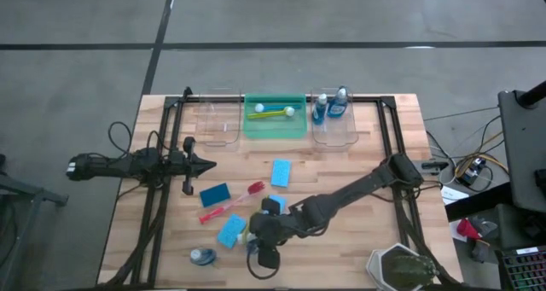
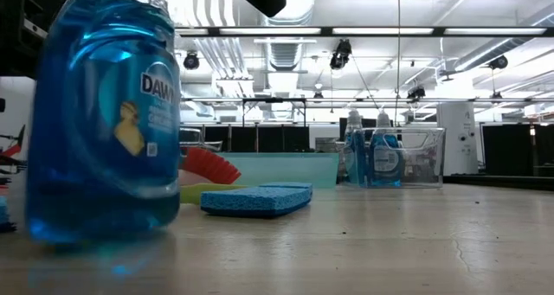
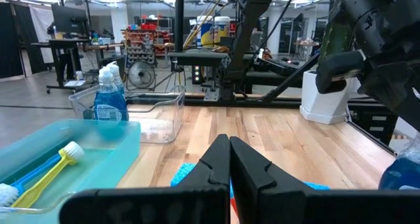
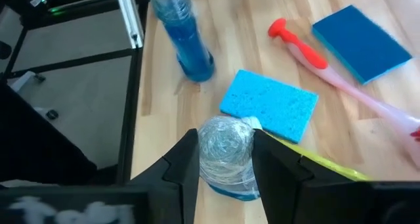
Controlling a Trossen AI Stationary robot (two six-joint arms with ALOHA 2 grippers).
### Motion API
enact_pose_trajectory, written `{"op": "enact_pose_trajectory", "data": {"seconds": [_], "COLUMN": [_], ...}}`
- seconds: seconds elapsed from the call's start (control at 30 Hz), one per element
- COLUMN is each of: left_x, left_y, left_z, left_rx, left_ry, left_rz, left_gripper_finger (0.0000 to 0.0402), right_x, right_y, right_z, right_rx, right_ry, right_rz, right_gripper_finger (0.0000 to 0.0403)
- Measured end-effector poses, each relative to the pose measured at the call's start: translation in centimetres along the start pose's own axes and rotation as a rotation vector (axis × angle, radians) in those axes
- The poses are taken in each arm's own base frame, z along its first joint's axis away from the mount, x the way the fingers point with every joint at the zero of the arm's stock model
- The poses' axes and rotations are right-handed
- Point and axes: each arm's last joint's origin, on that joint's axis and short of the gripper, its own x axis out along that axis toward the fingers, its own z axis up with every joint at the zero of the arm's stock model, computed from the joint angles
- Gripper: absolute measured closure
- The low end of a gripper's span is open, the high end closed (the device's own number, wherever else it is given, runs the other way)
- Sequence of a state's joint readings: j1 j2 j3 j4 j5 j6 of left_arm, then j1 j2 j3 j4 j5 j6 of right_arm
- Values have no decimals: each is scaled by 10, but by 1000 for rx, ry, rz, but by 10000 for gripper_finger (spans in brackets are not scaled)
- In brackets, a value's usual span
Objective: Pick & Place Kitchen Sink Supplies
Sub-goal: Put the blue dishwashing liquid bottle into the right transparent bin
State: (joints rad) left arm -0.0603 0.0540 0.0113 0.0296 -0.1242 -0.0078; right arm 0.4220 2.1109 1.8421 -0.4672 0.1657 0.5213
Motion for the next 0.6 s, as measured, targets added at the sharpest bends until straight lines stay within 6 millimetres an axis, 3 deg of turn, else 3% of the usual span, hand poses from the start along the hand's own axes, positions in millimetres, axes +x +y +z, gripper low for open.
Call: {"op": "enact_pose_trajectory", "data": {"seconds": [0.6], "left_x": [0], "left_y": [0], "left_z": [0], "left_rx": [0], "left_ry": [0], "left_rz": [0], "left_gripper_finger": [399], "right_x": [-40], "right_y": [-22], "right_z": [48], "right_rx": [12], "right_ry": [37], "right_rz": [-150], "right_gripper_finger": [289]}}
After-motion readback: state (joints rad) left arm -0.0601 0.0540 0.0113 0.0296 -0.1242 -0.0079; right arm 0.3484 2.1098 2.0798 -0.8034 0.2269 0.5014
